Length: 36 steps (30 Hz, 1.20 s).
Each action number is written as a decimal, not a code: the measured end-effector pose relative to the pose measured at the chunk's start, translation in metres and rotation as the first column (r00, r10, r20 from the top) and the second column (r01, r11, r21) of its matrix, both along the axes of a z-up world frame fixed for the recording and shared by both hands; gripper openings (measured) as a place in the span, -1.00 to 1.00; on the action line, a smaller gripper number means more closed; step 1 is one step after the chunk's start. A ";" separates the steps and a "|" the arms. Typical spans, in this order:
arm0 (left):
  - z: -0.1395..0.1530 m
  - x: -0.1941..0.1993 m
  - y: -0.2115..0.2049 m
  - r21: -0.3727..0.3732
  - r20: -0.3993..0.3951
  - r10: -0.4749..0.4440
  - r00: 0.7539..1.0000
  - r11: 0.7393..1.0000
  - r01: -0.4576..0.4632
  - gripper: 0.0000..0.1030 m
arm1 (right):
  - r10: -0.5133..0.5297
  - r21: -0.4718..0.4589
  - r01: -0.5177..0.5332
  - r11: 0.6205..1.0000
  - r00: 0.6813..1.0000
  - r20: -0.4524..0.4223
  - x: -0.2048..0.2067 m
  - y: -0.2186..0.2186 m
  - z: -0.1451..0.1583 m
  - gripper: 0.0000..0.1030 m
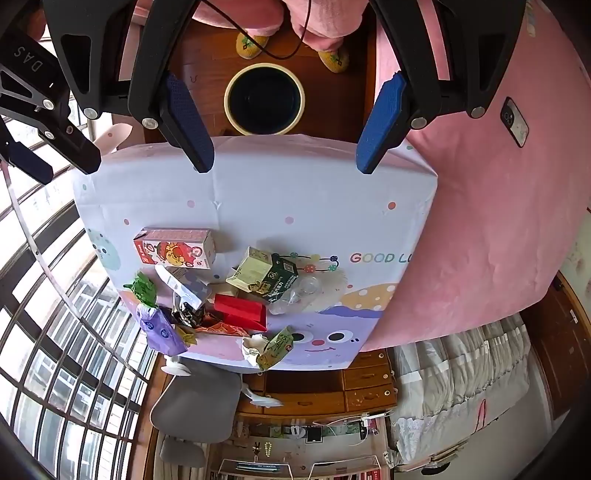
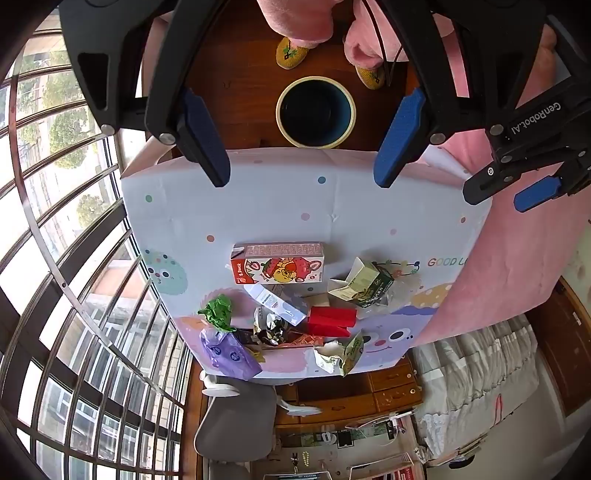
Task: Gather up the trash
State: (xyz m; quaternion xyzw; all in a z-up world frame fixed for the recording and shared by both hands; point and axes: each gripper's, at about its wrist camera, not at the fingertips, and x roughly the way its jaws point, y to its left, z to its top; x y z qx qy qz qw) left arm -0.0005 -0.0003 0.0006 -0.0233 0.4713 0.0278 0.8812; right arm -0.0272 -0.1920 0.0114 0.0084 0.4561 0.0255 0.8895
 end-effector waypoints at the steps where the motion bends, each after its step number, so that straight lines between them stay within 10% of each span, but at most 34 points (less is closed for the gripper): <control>1: 0.000 0.000 0.000 -0.002 -0.001 0.004 1.000 1.000 -0.004 0.57 | 0.000 0.002 0.000 1.000 1.000 -0.002 0.000 -0.001 0.000 0.52; 36: -0.008 0.000 0.000 0.015 -0.004 0.024 1.000 1.000 -0.023 0.53 | 0.030 -0.009 -0.030 1.000 1.000 -0.009 0.010 0.001 -0.012 0.52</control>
